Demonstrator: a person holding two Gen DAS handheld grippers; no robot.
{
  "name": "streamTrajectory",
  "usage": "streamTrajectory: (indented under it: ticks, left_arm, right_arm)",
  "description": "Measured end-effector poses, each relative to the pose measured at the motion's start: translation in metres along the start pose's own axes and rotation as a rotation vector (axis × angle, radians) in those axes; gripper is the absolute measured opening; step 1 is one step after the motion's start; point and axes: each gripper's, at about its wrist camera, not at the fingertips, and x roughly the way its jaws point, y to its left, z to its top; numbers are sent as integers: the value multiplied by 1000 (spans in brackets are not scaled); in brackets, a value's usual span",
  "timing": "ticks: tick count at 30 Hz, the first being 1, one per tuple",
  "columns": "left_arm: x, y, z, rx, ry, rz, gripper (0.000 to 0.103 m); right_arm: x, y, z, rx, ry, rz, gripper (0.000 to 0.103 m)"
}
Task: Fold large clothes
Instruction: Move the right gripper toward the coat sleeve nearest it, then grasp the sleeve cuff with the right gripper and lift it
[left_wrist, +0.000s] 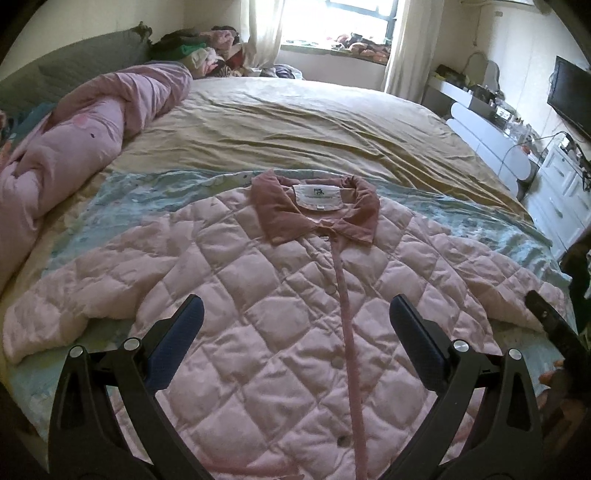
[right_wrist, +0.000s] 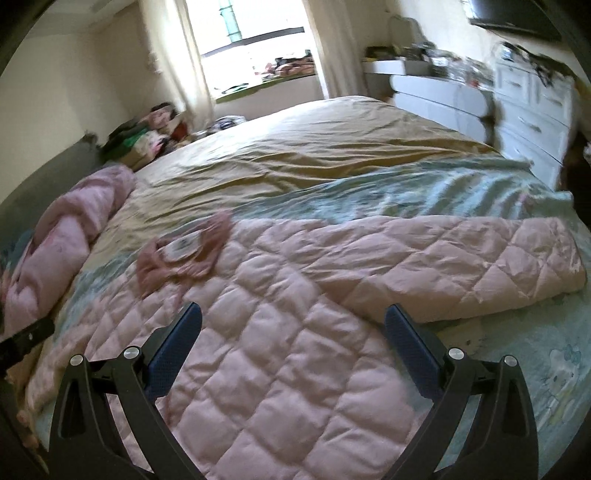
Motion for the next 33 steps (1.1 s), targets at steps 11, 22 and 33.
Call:
streamTrajectory:
  ticks: [11,22,33]
  left_arm:
    - [67,-14,16,25,58,45,94]
    - [117,9,7,-19,119,94,94]
    - [117,17,21,-30,72,104,94]
  right_arm:
    - [43,-115,5,284,63,-202,99]
    - [63,-243,-17,679,85,-353,99]
    - [78,-326,-3,903,-80,-405,74]
